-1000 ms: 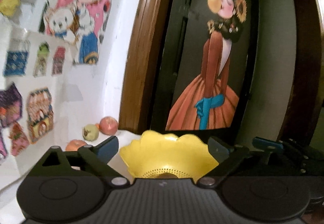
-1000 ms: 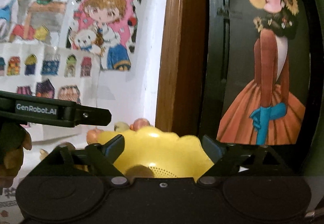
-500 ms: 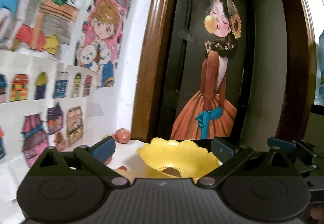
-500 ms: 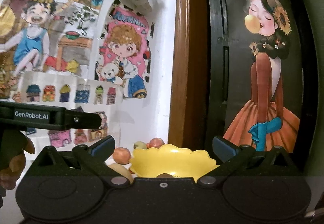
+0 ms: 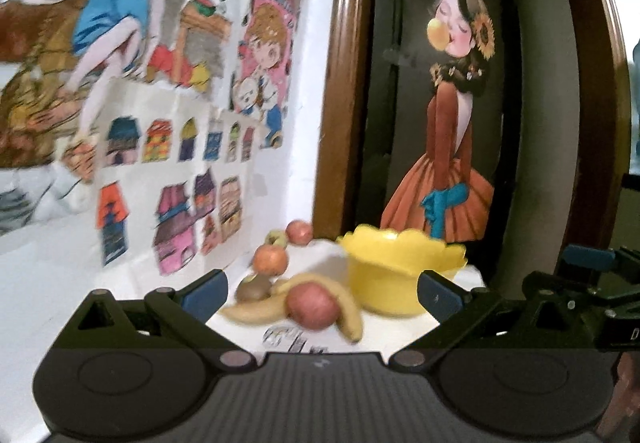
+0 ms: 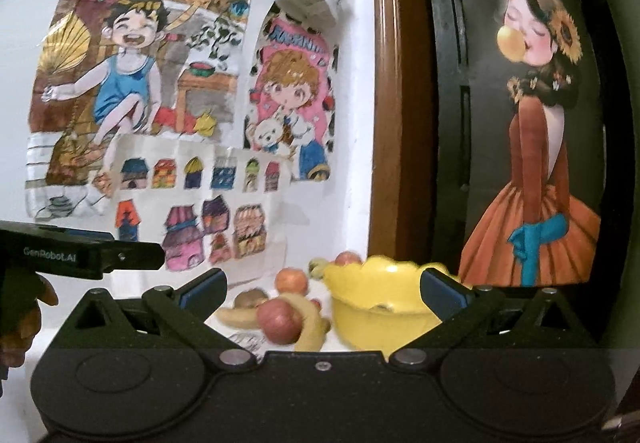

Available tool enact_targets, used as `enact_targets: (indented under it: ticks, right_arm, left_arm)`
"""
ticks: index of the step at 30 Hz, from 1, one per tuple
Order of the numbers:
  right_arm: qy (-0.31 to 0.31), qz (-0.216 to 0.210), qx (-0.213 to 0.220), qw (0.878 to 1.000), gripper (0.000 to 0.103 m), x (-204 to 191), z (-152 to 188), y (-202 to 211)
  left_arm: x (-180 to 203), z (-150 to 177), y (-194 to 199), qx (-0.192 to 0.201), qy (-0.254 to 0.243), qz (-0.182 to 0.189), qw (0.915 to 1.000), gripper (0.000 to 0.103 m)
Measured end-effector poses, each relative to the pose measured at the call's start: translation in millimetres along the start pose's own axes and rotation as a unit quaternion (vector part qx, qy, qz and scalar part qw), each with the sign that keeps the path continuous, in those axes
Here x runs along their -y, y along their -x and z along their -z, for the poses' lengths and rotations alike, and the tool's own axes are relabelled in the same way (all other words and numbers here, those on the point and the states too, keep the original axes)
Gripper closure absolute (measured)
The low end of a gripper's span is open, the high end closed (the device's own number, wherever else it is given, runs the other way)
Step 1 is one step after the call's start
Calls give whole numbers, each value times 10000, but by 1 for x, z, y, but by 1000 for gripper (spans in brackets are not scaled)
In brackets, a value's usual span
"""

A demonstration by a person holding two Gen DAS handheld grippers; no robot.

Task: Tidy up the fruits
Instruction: 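Lift both open tools up and away from the yellow bowl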

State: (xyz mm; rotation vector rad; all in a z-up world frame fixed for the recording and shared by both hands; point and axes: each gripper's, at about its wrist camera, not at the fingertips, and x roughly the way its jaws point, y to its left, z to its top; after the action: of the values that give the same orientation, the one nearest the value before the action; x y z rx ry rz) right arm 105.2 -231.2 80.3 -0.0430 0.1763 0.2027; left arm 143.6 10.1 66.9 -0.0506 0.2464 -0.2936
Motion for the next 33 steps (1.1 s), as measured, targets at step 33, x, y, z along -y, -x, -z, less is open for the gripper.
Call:
enact_targets:
  ticks: [33]
  right_arm:
    - [199,-94,-1700,9852,1,-35,65,-31]
  left_arm:
    - [-59,58,0,-1214,-143,-535,9911,0]
